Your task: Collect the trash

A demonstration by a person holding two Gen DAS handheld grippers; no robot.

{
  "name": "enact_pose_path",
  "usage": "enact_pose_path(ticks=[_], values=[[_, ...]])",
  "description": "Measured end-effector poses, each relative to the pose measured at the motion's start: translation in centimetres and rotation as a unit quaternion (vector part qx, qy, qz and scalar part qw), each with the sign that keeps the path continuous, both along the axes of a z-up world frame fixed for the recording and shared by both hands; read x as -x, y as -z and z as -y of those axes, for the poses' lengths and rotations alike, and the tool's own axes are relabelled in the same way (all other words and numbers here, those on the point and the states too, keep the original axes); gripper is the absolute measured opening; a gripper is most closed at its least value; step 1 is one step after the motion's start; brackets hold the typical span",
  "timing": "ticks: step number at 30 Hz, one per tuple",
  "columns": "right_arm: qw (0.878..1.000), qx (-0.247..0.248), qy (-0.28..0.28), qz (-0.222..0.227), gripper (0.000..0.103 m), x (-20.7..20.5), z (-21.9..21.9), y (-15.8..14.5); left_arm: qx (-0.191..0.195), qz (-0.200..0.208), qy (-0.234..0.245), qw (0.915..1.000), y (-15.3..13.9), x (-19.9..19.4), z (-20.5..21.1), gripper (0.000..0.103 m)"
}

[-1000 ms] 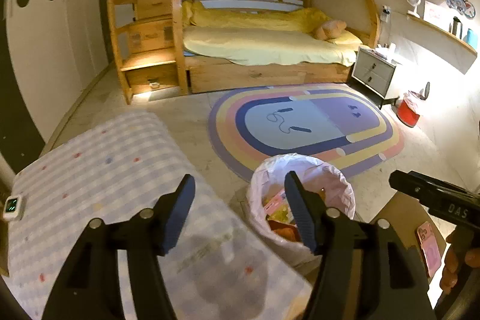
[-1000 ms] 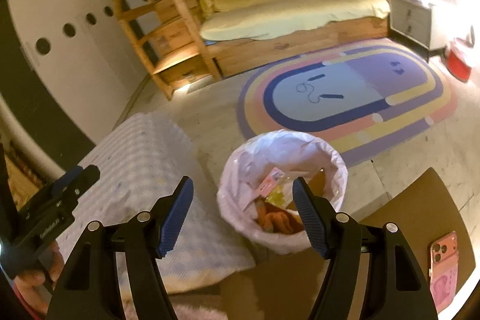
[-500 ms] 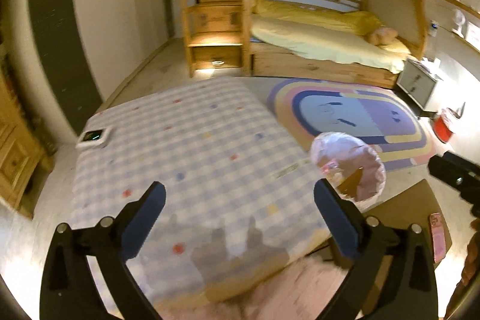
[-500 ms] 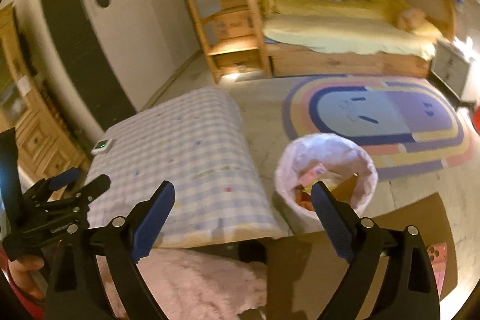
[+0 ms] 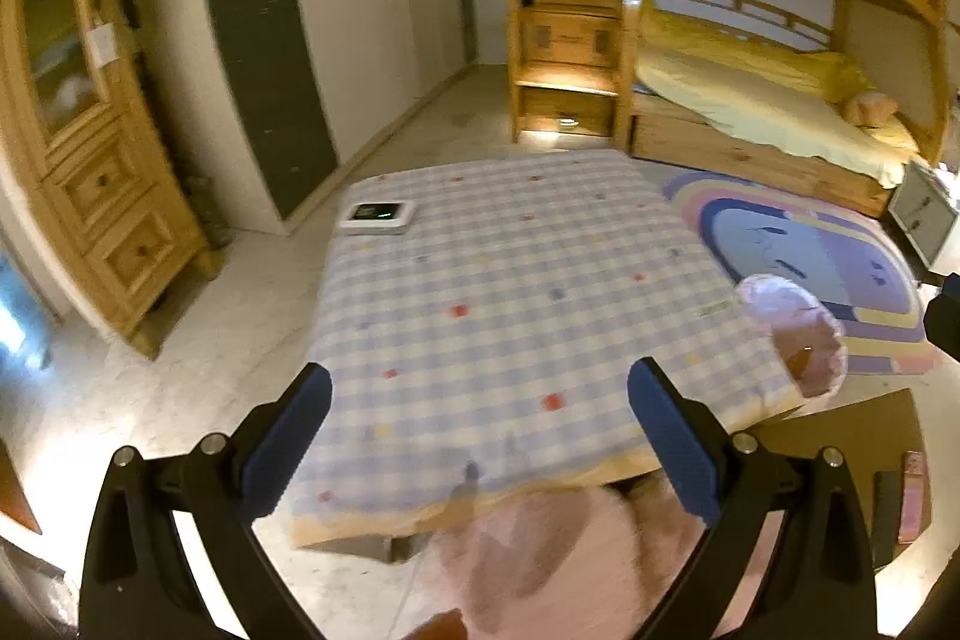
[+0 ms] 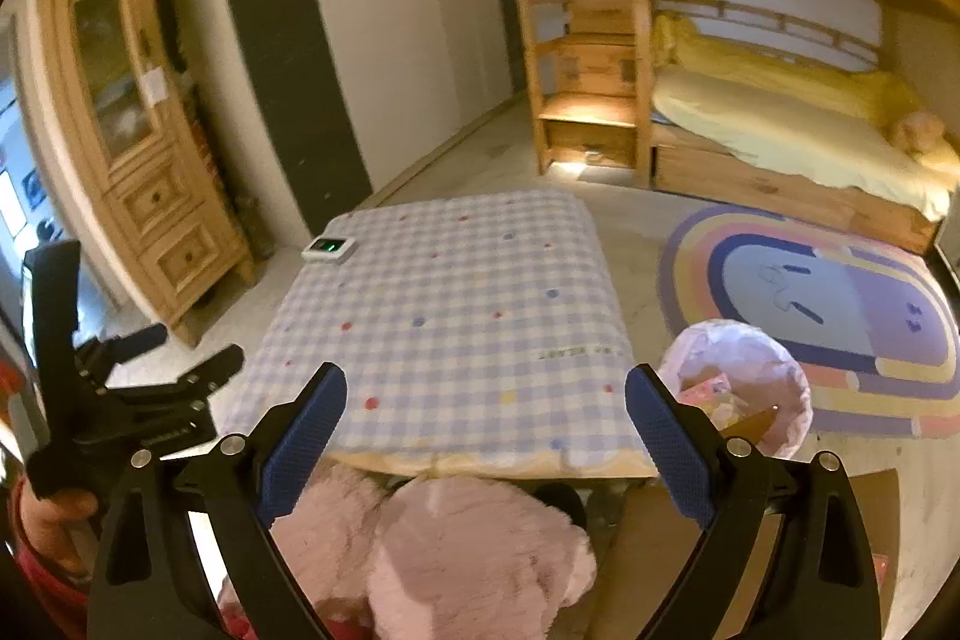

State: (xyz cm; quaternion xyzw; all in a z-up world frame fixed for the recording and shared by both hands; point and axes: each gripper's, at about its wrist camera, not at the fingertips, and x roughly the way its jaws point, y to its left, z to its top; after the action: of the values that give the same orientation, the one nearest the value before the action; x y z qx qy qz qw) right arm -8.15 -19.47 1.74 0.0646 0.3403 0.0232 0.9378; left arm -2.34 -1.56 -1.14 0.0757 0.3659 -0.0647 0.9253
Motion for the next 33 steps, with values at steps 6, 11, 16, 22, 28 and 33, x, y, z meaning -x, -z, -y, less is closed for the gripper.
enact_pose_path(ticks=[6, 11, 16, 22, 28, 33], values=[[1.0, 0.009, -0.026, -0.011, 0.093, -0.3, -2.0, 0.5, -0.014, -0.001, -0.04, 0.9991, -0.2, 1.0, -3.6, 0.096], [0.999, 0.013, -0.032, -0.009, 0.093, -0.3, -2.6, 0.3, -0.01, -0.002, -0.054, 0.9985, -0.1, 0.8, -4.9, 0.096], [0.999, 0.018, -0.031, -0.009, 0.093, -0.6, -2.8, 0.2, -0.003, -0.003, -0.056, 0.9984, 0.0, 0.7, -5.1, 0.096], [0.999, 0.02, -0.024, -0.016, 0.093, -1.0, -2.6, 0.4, -0.002, -0.006, -0.051, 0.9987, 0.2, 0.5, -5.1, 0.096], [0.999, 0.023, -0.023, -0.018, 0.093, -1.2, -2.7, 0.6, -0.001, -0.008, -0.051, 0.9987, 0.2, 0.4, -5.2, 0.096], [0.999, 0.024, -0.023, -0.019, 0.093, -1.3, -2.7, 0.6, -0.001, -0.008, -0.051, 0.9987, 0.3, 0.3, -5.1, 0.096]])
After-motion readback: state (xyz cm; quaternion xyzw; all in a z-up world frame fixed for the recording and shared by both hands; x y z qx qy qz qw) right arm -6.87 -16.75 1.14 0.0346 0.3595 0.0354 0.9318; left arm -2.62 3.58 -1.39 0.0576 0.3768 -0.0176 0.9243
